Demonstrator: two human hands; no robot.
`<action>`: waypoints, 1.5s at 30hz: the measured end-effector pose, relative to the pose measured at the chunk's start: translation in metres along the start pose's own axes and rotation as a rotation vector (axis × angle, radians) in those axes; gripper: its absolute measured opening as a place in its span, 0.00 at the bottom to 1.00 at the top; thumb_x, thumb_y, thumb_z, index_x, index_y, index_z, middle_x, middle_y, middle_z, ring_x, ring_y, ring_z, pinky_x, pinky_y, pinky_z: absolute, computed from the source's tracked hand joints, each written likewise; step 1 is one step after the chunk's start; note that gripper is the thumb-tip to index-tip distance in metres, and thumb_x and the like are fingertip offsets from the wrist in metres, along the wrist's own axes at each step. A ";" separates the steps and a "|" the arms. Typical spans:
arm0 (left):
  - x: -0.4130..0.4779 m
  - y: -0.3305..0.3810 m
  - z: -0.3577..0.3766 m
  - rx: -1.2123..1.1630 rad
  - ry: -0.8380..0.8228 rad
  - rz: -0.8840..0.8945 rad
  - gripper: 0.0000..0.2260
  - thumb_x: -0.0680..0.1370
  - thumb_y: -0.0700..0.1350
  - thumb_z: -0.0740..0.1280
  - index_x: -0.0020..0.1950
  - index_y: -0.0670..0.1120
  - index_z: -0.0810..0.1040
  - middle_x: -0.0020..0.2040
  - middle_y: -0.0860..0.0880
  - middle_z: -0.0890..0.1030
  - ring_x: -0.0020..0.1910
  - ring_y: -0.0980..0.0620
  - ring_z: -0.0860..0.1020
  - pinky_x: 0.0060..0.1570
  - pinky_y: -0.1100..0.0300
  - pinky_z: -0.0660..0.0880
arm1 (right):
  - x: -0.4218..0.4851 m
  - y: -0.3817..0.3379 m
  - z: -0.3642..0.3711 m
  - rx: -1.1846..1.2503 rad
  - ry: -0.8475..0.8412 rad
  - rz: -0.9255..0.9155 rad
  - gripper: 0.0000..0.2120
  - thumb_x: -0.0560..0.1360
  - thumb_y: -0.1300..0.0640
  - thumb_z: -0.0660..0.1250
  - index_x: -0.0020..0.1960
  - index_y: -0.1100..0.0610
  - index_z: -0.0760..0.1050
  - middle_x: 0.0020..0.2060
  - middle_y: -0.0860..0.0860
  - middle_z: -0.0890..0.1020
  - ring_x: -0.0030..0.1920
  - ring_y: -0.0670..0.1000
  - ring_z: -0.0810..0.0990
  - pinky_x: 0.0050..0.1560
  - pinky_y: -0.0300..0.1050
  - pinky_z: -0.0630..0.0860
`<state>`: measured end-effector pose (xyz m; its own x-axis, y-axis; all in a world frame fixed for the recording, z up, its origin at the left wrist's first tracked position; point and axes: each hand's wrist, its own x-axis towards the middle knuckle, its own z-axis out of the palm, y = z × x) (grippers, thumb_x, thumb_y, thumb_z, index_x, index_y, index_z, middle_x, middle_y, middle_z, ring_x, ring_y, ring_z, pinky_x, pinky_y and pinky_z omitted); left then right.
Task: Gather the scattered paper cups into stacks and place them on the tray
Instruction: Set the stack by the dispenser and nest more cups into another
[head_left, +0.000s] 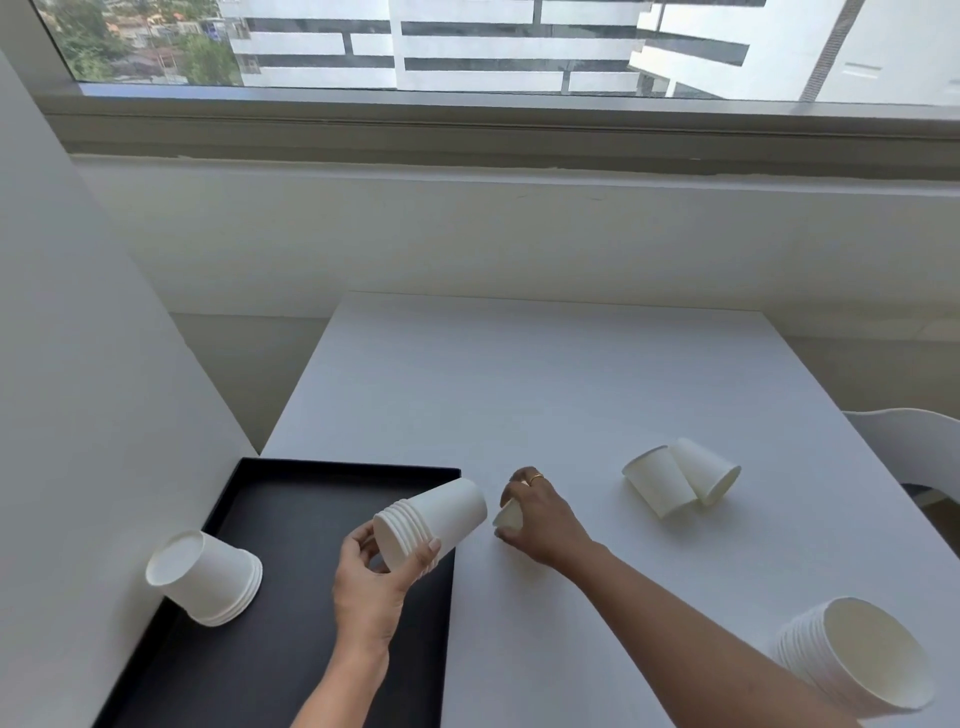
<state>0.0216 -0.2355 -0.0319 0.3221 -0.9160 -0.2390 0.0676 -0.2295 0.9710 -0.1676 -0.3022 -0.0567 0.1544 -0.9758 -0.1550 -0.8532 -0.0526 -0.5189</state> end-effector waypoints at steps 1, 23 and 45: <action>-0.001 0.000 0.000 0.001 -0.005 0.000 0.27 0.64 0.38 0.77 0.58 0.48 0.70 0.57 0.46 0.76 0.53 0.50 0.75 0.50 0.58 0.70 | -0.006 0.002 0.001 0.031 -0.004 0.023 0.19 0.71 0.54 0.70 0.60 0.56 0.70 0.65 0.51 0.65 0.62 0.53 0.69 0.57 0.42 0.69; -0.021 -0.006 0.009 0.160 -0.237 -0.103 0.35 0.55 0.51 0.81 0.59 0.50 0.71 0.59 0.48 0.77 0.59 0.49 0.75 0.55 0.55 0.73 | -0.072 0.010 -0.011 0.089 0.033 0.001 0.32 0.69 0.60 0.66 0.70 0.47 0.59 0.64 0.47 0.68 0.66 0.49 0.62 0.59 0.44 0.69; -0.025 -0.012 0.045 0.246 -0.326 -0.131 0.39 0.47 0.58 0.78 0.54 0.55 0.69 0.56 0.51 0.76 0.56 0.48 0.77 0.57 0.48 0.76 | -0.080 0.004 -0.007 0.108 0.097 -0.192 0.31 0.71 0.62 0.67 0.71 0.53 0.62 0.67 0.51 0.67 0.69 0.49 0.61 0.63 0.31 0.58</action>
<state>-0.0301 -0.2243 -0.0381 0.0079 -0.9209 -0.3897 -0.1516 -0.3863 0.9098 -0.1866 -0.2259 -0.0408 0.2557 -0.9662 0.0338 -0.7536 -0.2211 -0.6191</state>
